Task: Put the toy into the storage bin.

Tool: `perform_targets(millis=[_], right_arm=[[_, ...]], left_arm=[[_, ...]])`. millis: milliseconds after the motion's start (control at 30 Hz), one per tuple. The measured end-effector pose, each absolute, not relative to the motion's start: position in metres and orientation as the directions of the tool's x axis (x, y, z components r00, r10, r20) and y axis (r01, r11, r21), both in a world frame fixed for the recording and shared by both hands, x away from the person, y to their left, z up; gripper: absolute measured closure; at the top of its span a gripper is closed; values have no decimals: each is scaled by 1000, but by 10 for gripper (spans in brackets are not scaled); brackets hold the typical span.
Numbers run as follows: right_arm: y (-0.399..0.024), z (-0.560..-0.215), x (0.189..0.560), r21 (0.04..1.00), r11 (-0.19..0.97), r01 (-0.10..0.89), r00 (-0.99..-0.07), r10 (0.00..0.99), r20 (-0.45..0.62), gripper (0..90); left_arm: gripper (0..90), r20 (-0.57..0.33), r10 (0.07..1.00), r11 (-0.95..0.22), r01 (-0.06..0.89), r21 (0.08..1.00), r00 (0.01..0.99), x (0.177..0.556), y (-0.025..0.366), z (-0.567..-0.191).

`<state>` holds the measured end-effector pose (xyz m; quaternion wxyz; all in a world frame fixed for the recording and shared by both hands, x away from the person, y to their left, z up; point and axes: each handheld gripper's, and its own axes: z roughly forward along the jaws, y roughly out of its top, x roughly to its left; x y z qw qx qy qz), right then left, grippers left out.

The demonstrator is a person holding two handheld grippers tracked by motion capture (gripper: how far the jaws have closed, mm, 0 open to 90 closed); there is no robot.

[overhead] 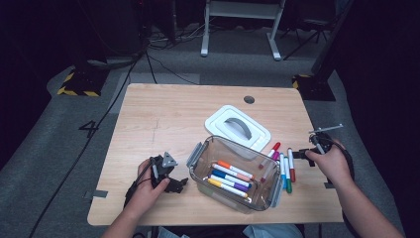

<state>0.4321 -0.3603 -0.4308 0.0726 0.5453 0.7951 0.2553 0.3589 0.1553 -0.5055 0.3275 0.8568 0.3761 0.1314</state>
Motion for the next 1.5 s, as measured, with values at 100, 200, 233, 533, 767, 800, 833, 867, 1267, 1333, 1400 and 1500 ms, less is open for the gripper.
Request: perform_targets(millis=[100,200,233,533,767,800,833,867,1267,1333,1400,1500], right_arm=[[-362,-443,433,461,272,845,-386,906,174,594],[-361,-450,433,451,267,852,-378,908,178,593],[-361,-458,434,438,274,856,-379,909,174,593],[-367,-467,437,398,284,872,-352,930,106,753],[-377,-466,439,394,247,885,-310,945,106,771],[-378,-464,439,400,238,885,-307,945,117,771],[-378,-462,439,405,232,885,-305,944,127,771],[-379,-459,438,412,231,881,-307,943,128,771],[-364,-396,429,521,273,809,-399,905,146,771],[-356,-384,427,538,286,793,-427,891,155,771],[-347,-373,425,550,309,776,-454,879,148,771],[-333,-361,423,559,346,753,-499,855,141,771]], left_arm=[[0,-21,730,-503,558,660,683,359,155,-506],[0,-21,731,-503,558,660,683,359,155,-506],[0,-21,730,-503,558,660,683,359,155,-506],[0,-21,730,-503,558,660,683,359,155,-506],[0,-21,730,-503,558,660,683,359,155,-506],[0,-21,730,-503,558,660,683,359,155,-506],[0,-21,730,-503,558,660,683,359,155,-506],[0,-21,730,-503,558,660,683,359,155,-506],[0,-21,730,-503,558,660,683,359,155,-506],[0,-21,730,-503,558,660,683,359,155,-506],[0,-21,730,-503,558,660,683,359,155,-506],[0,-21,731,-503,558,660,683,359,155,-506]])
